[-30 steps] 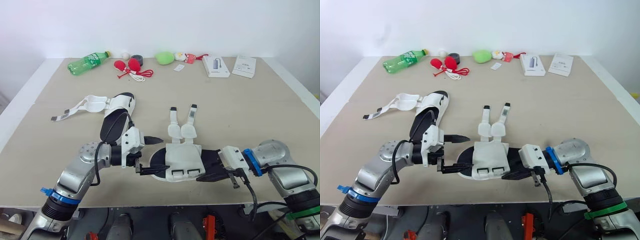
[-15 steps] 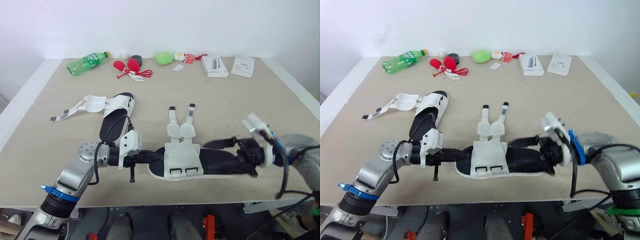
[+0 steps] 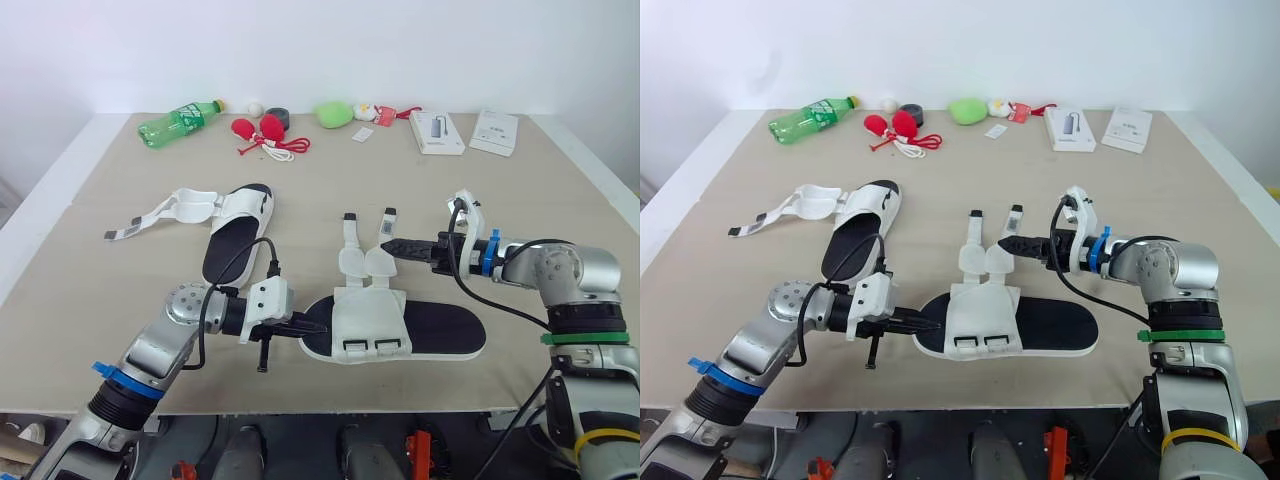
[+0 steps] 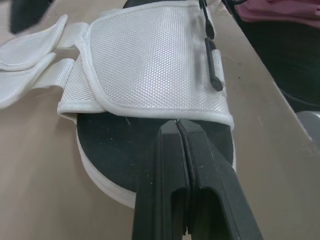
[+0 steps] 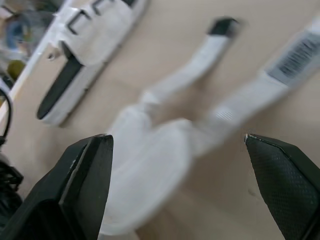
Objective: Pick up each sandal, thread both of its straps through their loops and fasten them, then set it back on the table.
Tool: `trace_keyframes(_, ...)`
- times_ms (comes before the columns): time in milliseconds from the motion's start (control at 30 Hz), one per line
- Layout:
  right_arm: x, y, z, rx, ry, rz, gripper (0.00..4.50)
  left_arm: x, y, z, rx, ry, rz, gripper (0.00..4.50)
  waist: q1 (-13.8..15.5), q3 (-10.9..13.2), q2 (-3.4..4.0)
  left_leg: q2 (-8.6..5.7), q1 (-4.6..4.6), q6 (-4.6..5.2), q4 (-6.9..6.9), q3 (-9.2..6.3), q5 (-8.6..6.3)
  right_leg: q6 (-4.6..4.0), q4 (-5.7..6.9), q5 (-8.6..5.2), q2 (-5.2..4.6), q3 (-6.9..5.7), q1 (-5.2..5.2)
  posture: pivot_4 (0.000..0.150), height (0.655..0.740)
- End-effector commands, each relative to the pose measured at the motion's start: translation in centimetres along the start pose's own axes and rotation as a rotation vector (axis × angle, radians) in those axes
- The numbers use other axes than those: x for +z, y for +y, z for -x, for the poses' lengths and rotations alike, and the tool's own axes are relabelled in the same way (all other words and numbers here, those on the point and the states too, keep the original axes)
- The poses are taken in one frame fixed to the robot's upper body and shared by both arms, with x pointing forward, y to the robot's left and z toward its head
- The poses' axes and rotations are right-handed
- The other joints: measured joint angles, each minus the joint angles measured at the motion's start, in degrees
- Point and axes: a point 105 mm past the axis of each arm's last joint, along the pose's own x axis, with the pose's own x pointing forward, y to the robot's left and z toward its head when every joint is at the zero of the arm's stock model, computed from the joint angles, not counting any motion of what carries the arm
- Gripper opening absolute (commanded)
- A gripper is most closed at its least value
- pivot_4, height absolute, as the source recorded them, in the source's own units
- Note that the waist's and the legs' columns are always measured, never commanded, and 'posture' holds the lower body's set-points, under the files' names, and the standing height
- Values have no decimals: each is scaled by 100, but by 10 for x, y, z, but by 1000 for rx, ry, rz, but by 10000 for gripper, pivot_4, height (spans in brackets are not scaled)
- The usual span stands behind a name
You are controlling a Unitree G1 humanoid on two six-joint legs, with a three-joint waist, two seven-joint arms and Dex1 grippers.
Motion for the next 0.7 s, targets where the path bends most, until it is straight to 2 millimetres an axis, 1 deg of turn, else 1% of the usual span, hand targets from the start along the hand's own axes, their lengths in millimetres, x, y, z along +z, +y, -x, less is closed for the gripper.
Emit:
trace_keyframes(33, 11, -3, 0, -28, -7, 14, 45000, 6, 4, 2, 19, -2, -41, 151, -12, 0, 0, 1, 1, 0, 0, 0, 0, 0, 0, 0, 1, 0, 0, 1500, 7400)
trace_keyframes(167, 7, -3, -8, -9, 27, -37, 45000, 6, 2, 1, 24, -3, -40, 151, -26, 0, 1, 5, 7, 0, 0, 0, 0, -1, 1, 2, 6, 0, 1, 1500, 7400)
trace_keyframes(300, 9, 3, -25, 40, 20, -104, 45000, 7, 1, 1, 30, -3, -39, 151, -62, 0, 1, 7, 9, 0, 1, 0, 1, -1, 1, 7, 8, 1, 2, 1500, 7400)
trace_keyframes(500, 18, -4, -49, 20, -43, -207, 45000, 9, 2, 3, 43, -7, -43, 151, -120, 0, 1, 9, 10, 1, 1, 0, 1, -2, 2, 10, 10, 1, 4, 1500, 7400)
trace_keyframes(633, 22, -12, -59, -16, -90, -252, 45000, 11, 1, 2, 49, -15, -39, 151, -149, 0, 1, 8, 10, 0, 0, 0, 1, 0, 2, 10, 10, 2, 5, 1500, 7400)
trace_keyframes(700, 22, -17, -61, -38, -102, -267, 45000, 11, 0, 2, 53, -19, -35, 151, -159, 0, 1, 8, 11, 1, 0, 0, 1, 0, 2, 12, 11, 2, 6, 1500, 7400)
